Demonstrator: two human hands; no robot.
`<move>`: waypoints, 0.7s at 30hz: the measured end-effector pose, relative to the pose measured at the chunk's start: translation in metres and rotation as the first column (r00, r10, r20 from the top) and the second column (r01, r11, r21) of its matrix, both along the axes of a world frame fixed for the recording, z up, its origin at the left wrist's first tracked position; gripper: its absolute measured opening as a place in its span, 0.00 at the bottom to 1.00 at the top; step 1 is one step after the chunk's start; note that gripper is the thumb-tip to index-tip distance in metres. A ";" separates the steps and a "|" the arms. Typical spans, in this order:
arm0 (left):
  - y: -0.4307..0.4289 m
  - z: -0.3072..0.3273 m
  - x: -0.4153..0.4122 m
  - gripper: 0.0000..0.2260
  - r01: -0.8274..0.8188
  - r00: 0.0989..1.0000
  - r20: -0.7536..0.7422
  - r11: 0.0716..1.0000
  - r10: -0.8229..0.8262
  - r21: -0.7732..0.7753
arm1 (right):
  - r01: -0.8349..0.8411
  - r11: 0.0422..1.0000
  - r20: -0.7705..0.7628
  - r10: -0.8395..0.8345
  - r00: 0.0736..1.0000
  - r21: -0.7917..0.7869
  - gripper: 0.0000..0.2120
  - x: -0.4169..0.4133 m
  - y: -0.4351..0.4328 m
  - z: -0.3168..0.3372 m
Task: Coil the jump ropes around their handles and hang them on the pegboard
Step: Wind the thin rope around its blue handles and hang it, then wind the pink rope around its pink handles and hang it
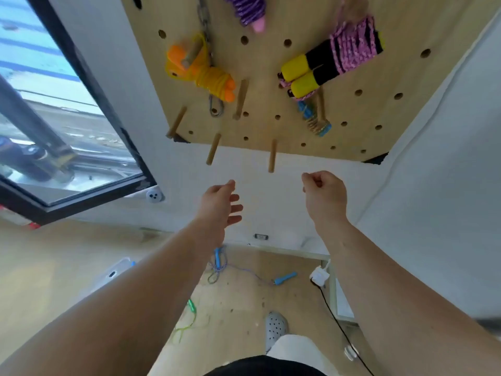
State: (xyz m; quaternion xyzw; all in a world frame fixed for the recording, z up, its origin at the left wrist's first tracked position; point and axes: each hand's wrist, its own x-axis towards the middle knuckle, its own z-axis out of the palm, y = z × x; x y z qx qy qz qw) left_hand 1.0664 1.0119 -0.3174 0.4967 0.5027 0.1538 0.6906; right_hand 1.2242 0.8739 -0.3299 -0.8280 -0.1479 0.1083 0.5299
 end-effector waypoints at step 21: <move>0.053 -0.183 -0.446 0.11 -0.381 0.746 -0.580 0.924 0.328 0.033 | -0.841 0.391 -0.609 0.581 0.540 -0.373 0.12 -0.332 0.128 -0.185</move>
